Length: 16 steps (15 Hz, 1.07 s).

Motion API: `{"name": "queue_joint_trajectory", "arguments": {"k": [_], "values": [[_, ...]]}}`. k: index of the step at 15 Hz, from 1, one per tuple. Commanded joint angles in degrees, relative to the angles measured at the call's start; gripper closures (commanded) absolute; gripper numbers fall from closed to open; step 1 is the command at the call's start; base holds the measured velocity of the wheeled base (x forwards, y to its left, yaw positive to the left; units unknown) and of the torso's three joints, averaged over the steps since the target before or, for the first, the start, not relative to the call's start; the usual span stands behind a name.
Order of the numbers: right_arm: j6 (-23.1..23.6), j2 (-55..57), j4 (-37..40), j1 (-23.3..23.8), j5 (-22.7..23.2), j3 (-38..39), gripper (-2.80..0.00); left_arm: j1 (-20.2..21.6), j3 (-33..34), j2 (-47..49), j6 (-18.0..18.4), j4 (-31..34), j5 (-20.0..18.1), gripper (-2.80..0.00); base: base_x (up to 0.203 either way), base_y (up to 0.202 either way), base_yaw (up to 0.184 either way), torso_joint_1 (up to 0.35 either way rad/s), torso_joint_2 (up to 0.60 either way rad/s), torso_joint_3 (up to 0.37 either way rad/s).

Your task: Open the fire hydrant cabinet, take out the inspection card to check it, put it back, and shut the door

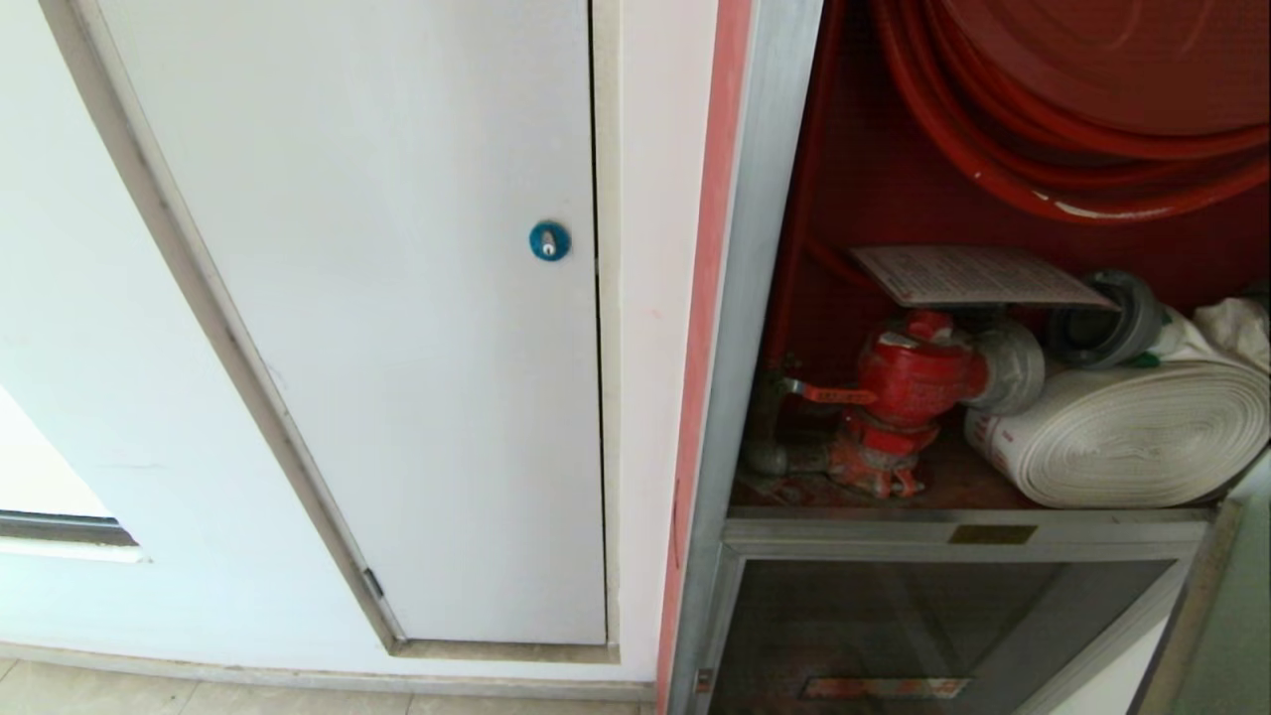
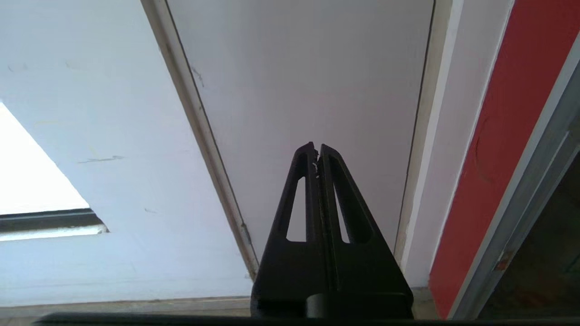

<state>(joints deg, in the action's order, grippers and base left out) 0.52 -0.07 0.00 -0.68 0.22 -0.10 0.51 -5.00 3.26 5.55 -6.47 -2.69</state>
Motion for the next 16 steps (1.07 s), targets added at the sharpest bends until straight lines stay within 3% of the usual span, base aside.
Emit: {"name": "queue_joint_trajectory", "arguments": {"k": [1,7,10,16], "values": [[0.0,0.1,0.0,0.0,0.0,0.0,0.00,-0.1,3.3,-3.1,1.1,-0.4,0.0,0.00,0.000,0.000,0.000,0.000,0.00,0.000],[0.2,0.1,0.0,0.0,0.0,0.0,0.00,-0.1,6.2,-3.2,0.5,1.2,0.6,0.00,0.000,0.000,0.000,0.000,0.00,0.000],[0.2,0.1,0.0,0.0,0.0,0.0,0.00,-0.1,5.8,-3.2,-3.2,4.4,1.9,0.00,0.000,0.000,0.000,0.000,0.00,0.000],[0.2,0.1,0.0,0.0,0.0,0.0,0.00,-0.1,5.8,-3.2,-3.9,4.4,1.9,0.00,0.000,0.000,0.000,0.000,0.00,0.000]]}}
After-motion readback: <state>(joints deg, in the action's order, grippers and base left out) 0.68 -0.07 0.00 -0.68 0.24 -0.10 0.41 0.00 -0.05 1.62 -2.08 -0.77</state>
